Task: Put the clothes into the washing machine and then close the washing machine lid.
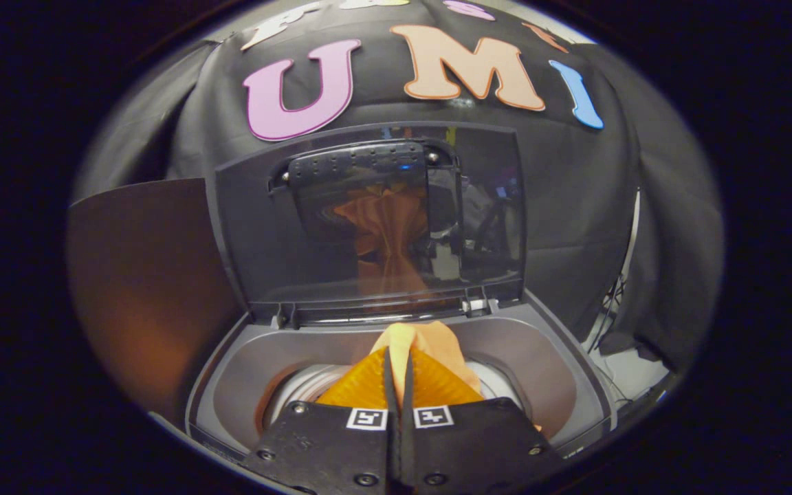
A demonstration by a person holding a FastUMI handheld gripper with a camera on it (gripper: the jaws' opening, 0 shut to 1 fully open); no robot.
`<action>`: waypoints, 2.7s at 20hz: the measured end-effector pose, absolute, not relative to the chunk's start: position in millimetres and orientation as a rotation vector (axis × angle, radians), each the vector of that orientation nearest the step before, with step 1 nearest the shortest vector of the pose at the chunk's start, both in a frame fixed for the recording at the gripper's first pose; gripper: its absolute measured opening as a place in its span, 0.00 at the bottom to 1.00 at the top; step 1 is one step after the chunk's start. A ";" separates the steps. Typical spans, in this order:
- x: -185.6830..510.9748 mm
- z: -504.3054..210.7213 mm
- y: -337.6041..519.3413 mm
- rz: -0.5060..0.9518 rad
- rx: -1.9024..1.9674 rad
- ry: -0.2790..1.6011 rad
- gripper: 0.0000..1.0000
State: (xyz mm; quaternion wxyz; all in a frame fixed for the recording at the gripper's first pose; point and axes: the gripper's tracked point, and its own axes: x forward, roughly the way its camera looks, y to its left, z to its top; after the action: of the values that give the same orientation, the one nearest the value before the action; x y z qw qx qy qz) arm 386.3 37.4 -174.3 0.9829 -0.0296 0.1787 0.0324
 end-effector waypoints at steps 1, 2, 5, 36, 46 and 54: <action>386.5 -179.0 41.1 0.082 -0.100 0.383 0.00; 385.9 -182.7 44.8 0.098 -0.134 0.404 0.00; 384.9 -186.3 38.4 0.054 -0.110 0.433 0.00; 389.5 -188.6 34.4 0.034 -0.121 0.458 0.89; 390.7 -200.1 42.9 0.075 -0.156 0.521 0.96; 378.8 -207.5 49.3 0.065 -0.165 0.600 0.98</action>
State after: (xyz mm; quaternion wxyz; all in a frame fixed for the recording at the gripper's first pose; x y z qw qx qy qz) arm 378.8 49.3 -207.5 0.9514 -0.0810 0.2953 0.0321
